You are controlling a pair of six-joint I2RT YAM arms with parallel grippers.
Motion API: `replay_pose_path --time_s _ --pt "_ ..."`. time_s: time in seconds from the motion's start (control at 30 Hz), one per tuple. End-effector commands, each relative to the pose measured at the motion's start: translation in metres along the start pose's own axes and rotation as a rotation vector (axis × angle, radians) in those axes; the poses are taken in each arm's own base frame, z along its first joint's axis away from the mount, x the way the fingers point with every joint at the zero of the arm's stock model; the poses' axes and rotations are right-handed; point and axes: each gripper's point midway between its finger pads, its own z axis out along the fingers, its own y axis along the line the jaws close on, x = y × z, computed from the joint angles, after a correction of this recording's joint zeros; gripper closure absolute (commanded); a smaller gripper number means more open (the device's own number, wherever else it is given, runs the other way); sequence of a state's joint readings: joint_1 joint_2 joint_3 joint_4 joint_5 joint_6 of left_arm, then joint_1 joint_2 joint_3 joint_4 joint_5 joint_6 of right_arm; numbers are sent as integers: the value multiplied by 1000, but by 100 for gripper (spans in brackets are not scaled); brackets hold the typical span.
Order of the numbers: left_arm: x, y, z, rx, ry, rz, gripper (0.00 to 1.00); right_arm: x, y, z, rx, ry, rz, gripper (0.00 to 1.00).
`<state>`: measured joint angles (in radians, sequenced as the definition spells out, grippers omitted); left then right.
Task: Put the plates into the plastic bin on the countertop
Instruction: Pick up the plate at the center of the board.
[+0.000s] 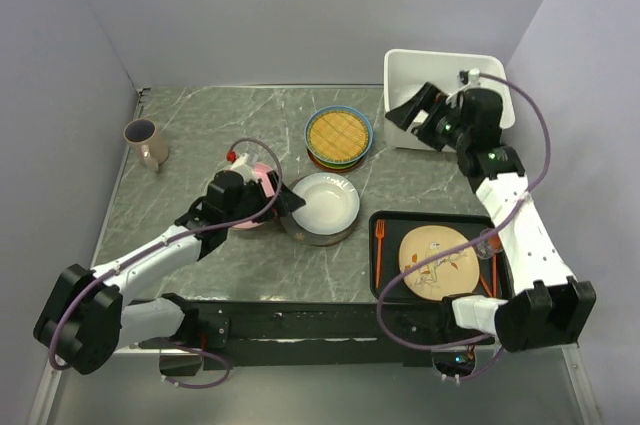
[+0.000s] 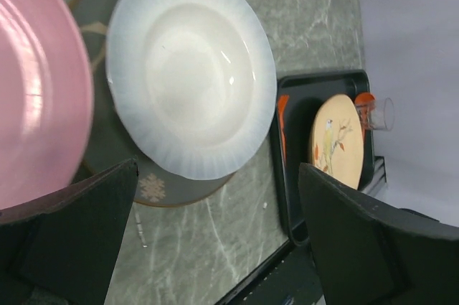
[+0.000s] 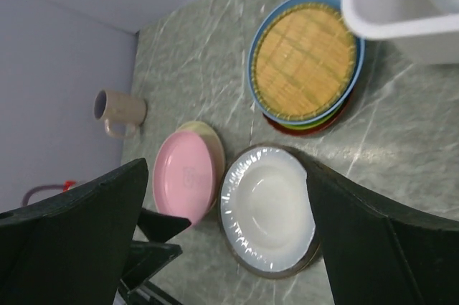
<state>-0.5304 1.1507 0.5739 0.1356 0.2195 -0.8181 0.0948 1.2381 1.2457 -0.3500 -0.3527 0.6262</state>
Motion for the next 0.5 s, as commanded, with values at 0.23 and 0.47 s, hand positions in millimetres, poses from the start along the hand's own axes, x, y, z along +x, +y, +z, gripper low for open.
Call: replay_pose_path --time_s 0.23,0.47 --pt "25 -13 30 -13 20 -50 3 74 -18 -9 -26 68 5 3" --pt "32 -7 45 -54 20 -95 5 94 -31 -13 -7 102 1 2"
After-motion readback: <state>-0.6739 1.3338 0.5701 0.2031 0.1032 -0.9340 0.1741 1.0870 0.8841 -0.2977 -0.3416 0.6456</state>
